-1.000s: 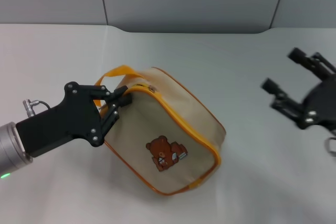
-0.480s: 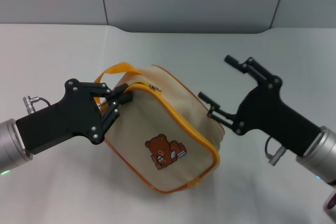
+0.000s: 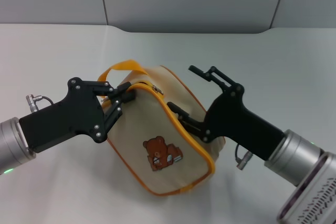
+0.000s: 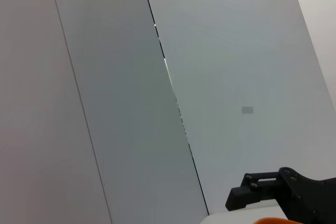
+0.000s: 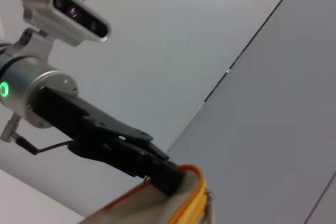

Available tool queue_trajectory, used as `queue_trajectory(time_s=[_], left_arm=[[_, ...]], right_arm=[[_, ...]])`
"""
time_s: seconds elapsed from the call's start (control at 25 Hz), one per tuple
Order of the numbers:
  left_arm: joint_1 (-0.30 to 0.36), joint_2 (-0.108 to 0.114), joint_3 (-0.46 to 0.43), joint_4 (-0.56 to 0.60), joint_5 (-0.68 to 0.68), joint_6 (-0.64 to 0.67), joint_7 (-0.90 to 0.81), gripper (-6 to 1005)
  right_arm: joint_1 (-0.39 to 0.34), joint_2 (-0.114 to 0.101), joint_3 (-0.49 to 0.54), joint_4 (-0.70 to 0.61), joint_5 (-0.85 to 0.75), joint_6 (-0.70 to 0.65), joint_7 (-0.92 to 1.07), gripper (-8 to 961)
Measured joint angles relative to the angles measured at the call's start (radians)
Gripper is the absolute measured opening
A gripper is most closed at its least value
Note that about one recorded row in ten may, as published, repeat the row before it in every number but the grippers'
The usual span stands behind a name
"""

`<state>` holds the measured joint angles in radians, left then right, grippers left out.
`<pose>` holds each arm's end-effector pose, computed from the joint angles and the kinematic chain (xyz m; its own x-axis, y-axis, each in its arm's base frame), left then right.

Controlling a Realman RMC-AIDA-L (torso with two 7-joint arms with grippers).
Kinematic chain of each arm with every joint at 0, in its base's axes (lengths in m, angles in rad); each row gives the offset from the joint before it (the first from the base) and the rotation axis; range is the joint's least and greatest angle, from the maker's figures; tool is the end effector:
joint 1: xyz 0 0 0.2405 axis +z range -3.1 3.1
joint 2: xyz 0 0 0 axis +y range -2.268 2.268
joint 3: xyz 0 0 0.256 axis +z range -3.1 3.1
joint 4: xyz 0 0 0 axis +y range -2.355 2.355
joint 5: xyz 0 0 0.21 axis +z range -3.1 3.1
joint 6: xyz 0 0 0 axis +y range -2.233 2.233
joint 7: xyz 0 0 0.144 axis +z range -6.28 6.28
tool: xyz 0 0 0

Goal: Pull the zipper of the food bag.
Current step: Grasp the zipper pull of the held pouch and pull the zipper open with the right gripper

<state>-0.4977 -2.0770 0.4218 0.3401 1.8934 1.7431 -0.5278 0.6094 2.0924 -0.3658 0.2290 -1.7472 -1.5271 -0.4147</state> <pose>-0.2642 0.2923 -0.0083 0.7221 -0.2743 0.6351 0.1157 -0.8573 -0.5017 0.2183 0.2815 -0.0927 0.7097 0.6121 -0.3488 0.0841 -0.5653 -0.8206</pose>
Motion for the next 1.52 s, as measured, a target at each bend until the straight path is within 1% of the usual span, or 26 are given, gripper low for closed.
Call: queue_trajectory(time_s=[0.48,0.68,1.0,1.24,1.44,1.52], left_arm=[[-0.001,0.0,0.003,-0.001,0.002,-0.001,0.0,50],[-0.001,0.0,0.008,-0.001,0.003,-0.001,0.0,51],[-0.003,0.0,0.008,-0.001,0.001,0.0,0.0,51],[-0.008,-0.001,0.008,-0.002,0.002,-0.001,0.0,52],[-0.011,-0.001,0.009,-0.002,0.003,-0.001,0.0,52],[-0.012,-0.002,0.009,-0.003,0.003,-0.001,0.0,52]], right_arm=[[0.044,0.0,0.005,0.045,0.003,0.027,-0.017,618],[0.044,0.0,0.029,0.049,0.001,0.027,-0.018,602],[0.046,0.0,0.02,0.056,-0.001,0.029,-0.018,577],[0.046,0.0,0.028,0.056,-0.038,0.032,-0.019,335],[0.051,0.0,0.028,0.059,-0.04,0.033,-0.019,224],[0.055,0.0,0.029,0.061,-0.04,0.033,-0.019,223]])
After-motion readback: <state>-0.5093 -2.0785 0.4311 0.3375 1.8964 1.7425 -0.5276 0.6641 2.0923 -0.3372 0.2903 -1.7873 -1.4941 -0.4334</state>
